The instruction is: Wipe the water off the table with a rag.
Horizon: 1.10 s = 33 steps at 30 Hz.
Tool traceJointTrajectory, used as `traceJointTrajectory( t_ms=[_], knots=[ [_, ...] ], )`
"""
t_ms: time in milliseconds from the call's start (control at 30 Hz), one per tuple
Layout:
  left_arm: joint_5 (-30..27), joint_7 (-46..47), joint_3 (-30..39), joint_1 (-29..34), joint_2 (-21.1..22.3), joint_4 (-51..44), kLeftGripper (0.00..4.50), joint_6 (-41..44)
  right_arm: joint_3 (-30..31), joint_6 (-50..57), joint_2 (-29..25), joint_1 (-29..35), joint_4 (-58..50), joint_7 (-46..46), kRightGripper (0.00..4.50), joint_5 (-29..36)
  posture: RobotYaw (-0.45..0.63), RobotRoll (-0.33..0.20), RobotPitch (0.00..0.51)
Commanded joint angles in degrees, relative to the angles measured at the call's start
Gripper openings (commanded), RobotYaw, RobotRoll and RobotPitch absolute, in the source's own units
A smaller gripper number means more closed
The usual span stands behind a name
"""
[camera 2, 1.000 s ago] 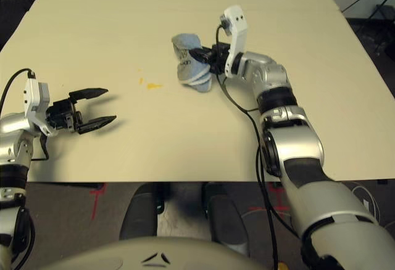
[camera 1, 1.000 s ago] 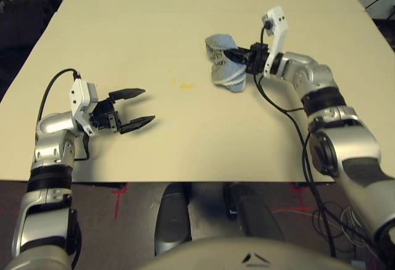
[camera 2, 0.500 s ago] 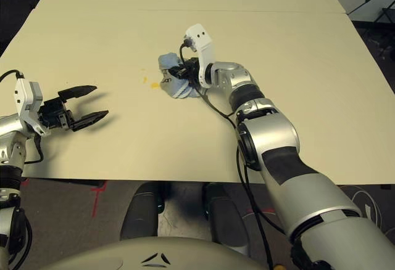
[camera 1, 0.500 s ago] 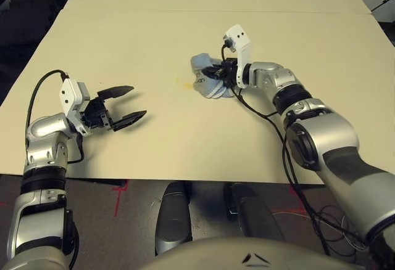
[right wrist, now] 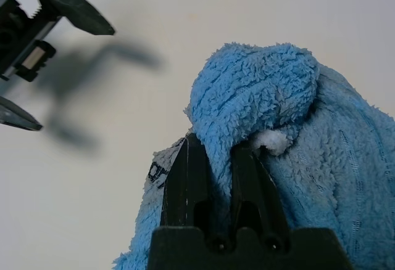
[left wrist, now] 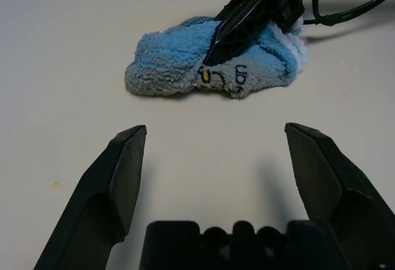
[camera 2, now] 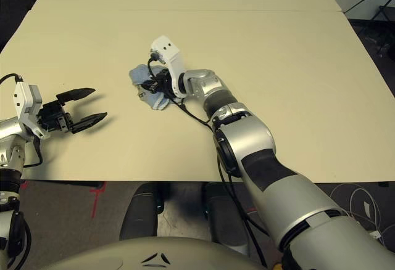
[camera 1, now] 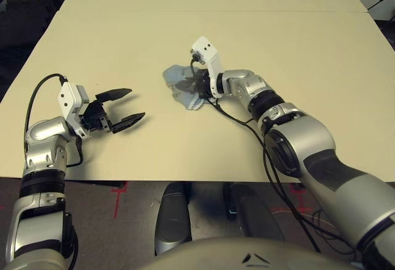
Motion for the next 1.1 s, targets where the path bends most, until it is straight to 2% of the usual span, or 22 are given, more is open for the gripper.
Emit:
traceJointTrajectory(
  t_ms=[33,133,267,533,600,700,800,967,1100],
  knots=[
    [0.0,0.1,0.9,1.5,0.8,-1.0,4.50,0.0,0.6,0.2,3.4,-0.4,1.4,3.7,0.11,-0.2,0.36,0.000,0.193],
    [-0.1,0.3,1.0,2.1,0.8,-1.2,4.50,-0.2,0.7,0.1,4.0,-0.4,1.3,4.1,0.11,-0.4,0.36,0.000,0.194],
    [0.0,0.5,0.8,2.1,0.6,-1.2,4.50,-0.2,1.0,-0.3,1.7,0.4,1.4,2.1,0.11,-1.6,0.35,0.000,0.193],
    [0.6,-0.2,-0.3,0.0,-0.3,1.9,4.50,-1.7,-0.5,-1.2,-8.2,3.1,0.6,1.2,0.11,-1.8,0.33,0.000,0.195],
    [0.8,-0.3,-0.6,-0.7,-0.7,2.6,4.50,-1.9,-0.9,-1.1,-10.7,3.7,0.2,1.5,0.11,-1.4,0.29,0.000,0.198],
    [1.2,-1.2,-1.3,-2.5,-1.3,4.9,4.50,-2.8,-1.9,-0.7,-16.5,5.4,-1.3,2.2,0.11,-0.3,0.29,0.000,0.198],
    [1.5,-1.8,-1.7,-3.8,-1.6,6.6,4.50,-3.6,-2.5,-0.2,-20.1,6.6,-2.7,2.8,0.11,0.7,0.29,0.000,0.198],
    [2.1,-2.4,-2.5,-5.9,-2.2,8.9,4.50,-4.6,-4.5,0.9,-24.6,7.6,-5.3,3.6,0.11,3.0,0.24,0.000,0.195],
    [2.6,-2.9,-3.0,-7.3,-2.7,10.6,4.50,-5.4,-7.5,3.0,-25.8,7.1,-8.7,5.8,0.11,7.2,0.23,0.000,0.194]
  ],
)
